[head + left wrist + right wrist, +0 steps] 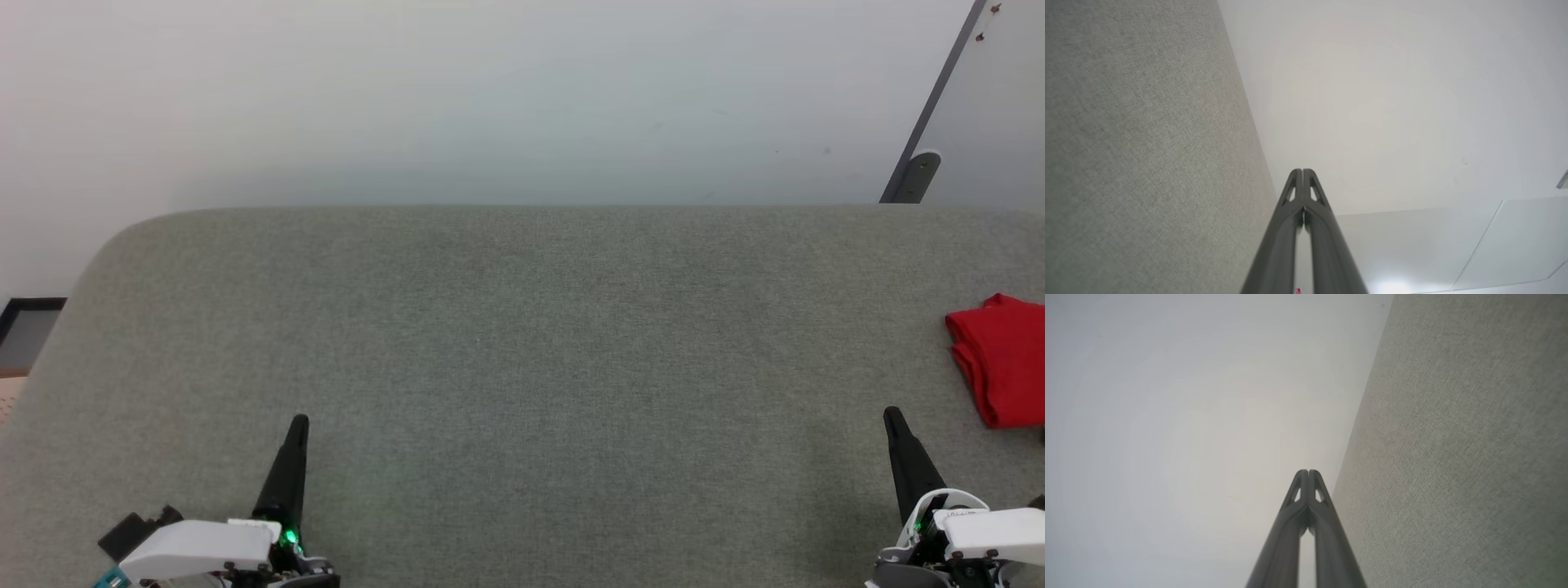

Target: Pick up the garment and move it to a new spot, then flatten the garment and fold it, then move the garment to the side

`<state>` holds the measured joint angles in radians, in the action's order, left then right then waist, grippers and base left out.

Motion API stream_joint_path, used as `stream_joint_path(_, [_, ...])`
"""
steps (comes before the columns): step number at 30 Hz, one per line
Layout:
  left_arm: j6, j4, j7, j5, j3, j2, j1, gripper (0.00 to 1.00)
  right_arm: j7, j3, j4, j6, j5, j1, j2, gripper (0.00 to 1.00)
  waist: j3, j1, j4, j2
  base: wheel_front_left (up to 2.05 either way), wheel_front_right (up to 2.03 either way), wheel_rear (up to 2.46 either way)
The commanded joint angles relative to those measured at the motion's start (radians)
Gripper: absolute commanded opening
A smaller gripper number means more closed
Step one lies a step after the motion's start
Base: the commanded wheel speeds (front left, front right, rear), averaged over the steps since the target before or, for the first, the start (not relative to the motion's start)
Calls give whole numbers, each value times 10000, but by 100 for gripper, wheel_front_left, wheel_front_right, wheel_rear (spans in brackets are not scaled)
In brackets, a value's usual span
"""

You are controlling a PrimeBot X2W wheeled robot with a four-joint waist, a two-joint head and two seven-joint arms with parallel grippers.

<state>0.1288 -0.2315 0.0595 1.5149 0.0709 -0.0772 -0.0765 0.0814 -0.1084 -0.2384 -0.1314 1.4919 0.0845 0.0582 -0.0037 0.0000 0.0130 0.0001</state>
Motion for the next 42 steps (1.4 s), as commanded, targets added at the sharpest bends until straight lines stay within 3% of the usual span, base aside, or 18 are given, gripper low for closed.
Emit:
stream_joint_path(1, [29, -3, 49, 195, 44, 4, -139, 0, 68, -34, 4, 11, 196, 126, -23, 0, 6, 0, -10, -1, 0, 0, 0])
stream_joint_path(18, [34, -146, 375, 1213, 216, 114, -358, 0, 361, -70, -70, 12, 1243, 318, -106, 0, 67, 0, -128, -1, 0, 0, 0])
stream_joint_path(42, [35, -145, 434, 1106, 279, 152, -365, 0, 356, -62, -70, 12, 1228, 266, -102, 0, 68, 0, -130, -1, 0, 0, 0])
